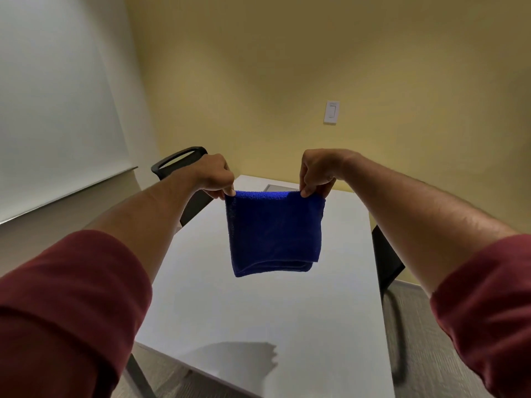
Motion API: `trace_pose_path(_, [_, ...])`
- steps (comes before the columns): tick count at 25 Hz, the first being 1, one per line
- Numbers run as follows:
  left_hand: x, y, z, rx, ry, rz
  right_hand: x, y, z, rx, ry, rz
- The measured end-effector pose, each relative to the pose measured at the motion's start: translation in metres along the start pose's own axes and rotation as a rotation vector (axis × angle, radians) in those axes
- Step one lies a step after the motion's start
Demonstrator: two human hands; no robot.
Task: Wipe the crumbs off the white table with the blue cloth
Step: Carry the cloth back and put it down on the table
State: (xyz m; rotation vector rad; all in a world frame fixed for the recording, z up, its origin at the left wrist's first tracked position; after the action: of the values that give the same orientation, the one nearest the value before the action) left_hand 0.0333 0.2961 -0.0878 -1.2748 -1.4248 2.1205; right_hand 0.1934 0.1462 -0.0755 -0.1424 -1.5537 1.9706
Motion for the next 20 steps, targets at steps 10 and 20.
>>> trace_pose_path(10, [0.105,-0.083,-0.028,-0.004,0.032,-0.032,0.112,0.004,-0.058,-0.016,0.019,-0.065])
trace_pose_path(20, [0.185,-0.119,-0.072,0.007,0.009,-0.029,0.170,0.016,-0.136,0.003,0.028,-0.109])
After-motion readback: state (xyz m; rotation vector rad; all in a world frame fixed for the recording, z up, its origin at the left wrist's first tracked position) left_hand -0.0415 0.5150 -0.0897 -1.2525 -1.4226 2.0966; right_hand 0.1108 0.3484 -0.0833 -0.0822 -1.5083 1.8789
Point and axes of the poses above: each hand's wrist, its own z-axis away from the middle knuckle, its own y-axis out of the palm, x = y × z, the point moved 10 cm from there along -z, towards the middle knuckle, and after that the axes turned 8 degrees about x, right-handed, at the moved point
